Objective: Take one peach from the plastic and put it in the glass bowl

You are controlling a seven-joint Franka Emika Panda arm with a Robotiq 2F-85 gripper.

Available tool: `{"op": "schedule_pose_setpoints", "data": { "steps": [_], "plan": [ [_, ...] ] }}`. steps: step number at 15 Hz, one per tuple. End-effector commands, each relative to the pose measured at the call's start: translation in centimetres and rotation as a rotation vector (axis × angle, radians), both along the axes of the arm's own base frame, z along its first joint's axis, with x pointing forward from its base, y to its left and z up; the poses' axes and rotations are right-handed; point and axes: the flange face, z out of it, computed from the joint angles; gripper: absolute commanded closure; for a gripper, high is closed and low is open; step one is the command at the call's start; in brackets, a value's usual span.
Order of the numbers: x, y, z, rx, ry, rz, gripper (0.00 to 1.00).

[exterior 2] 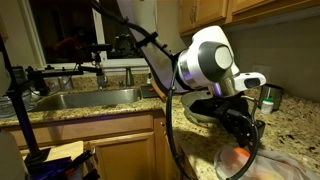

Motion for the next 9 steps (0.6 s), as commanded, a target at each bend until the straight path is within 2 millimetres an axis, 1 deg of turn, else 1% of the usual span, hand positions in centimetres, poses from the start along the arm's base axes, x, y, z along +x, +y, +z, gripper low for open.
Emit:
{"op": "schedule_pose_setpoints", "data": {
  "steps": [1,5,6,9],
  "plan": [
    [-0.57,-0.18,1.36,0.017,0.027,0.006,0.94],
    [-0.76,-0.05,1.53,0.035,0.052,-0.002,1.0],
    [-0.8,-0.01,1.58,0.035,0.057,-0.002,0.97],
    [-0.93,-0.05,1.77,0.034,0.071,-0.012,0.95]
  ]
}}
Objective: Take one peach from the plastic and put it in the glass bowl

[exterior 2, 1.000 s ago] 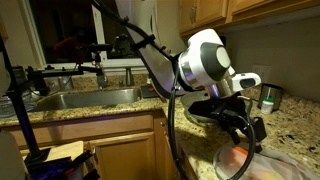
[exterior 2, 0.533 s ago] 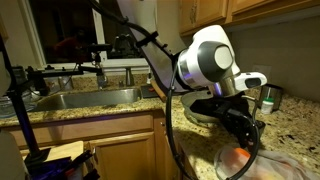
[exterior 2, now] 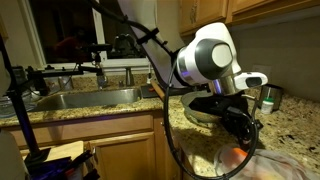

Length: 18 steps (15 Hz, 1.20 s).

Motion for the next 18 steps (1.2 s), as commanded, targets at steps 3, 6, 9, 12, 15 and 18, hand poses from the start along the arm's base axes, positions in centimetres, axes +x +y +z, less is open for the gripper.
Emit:
{"op": "schedule_pose_setpoints", "data": {
  "steps": [3,6,9,12,15,18],
  "plan": [
    [-0.9,0.0,1.7,0.005,0.033,-0.011,0.94],
    [-1.2,0.1,2.6,-0.002,0.034,-0.018,0.94],
    [-1.4,0.4,3.8,-0.006,0.025,-0.02,0.94],
    [-1.3,0.8,3.9,0.007,0.037,-0.013,0.94],
    [-1.1,1.2,3.6,0.019,0.052,-0.01,0.94],
    [-1.1,1.3,3.4,0.029,0.064,-0.016,0.94]
  ]
}}
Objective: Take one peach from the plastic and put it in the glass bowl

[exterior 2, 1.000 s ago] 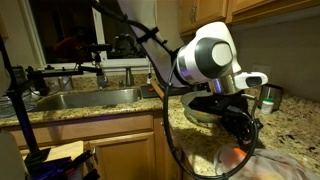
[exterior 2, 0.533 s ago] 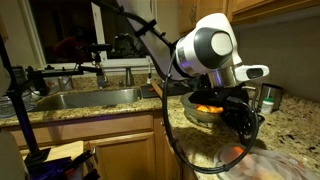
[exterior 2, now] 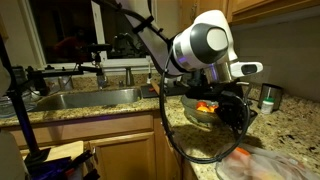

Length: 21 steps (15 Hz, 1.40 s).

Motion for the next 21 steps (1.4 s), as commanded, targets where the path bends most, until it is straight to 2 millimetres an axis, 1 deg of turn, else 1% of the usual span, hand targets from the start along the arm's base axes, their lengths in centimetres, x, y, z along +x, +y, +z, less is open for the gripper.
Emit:
{"op": "schedule_pose_setpoints", "data": {
  "steps": [1,6,7,12,16,17,18,19,20,21],
  "plan": [
    [-0.8,-0.2,0.6,0.021,0.03,0.0,0.94],
    [-1.1,-0.5,0.3,0.024,0.06,-0.018,0.94],
    [-1.1,-0.6,0.3,0.024,0.064,-0.02,0.95],
    [-1.1,-1.0,-0.2,0.03,0.069,-0.017,0.93],
    [-1.0,-1.3,-0.5,0.041,0.076,-0.02,0.95],
    [-1.1,-1.4,-0.6,0.043,0.079,-0.019,0.89],
    [-1.1,-1.4,-0.7,0.046,0.08,-0.019,0.8],
    [-1.1,-1.5,-0.7,0.049,0.081,-0.018,0.77],
    [-1.1,-1.6,-0.7,0.05,0.082,-0.017,0.74],
    [-1.1,-1.6,-0.8,0.052,0.082,-0.018,0.81]
  ]
}}
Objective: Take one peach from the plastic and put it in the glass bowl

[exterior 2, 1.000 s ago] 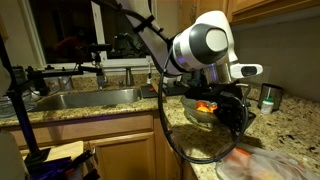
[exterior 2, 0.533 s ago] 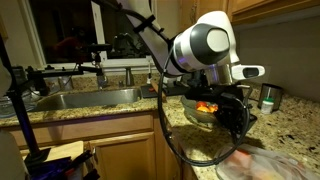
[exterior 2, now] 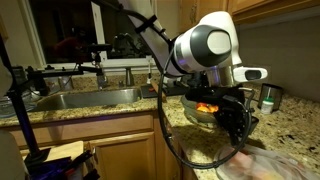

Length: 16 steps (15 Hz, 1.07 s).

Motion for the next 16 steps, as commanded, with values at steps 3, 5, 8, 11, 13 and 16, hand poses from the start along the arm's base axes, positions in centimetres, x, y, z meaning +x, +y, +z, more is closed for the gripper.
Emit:
{"op": "schedule_pose_setpoints", "data": {
  "steps": [3,5,8,11,13,16],
  "plan": [
    [-0.32,-0.44,-0.08,0.023,0.024,0.004,0.95],
    [-0.26,-0.51,-0.18,0.025,0.027,0.007,0.93],
    [-0.12,-0.39,-0.29,0.028,0.031,0.012,0.74],
    [0.01,-0.18,-0.32,0.028,0.033,0.017,0.48],
    [0.1,-0.04,-0.4,0.029,0.035,0.02,0.42],
    [0.27,0.13,-0.61,0.028,0.04,0.025,0.36]
  ]
}}
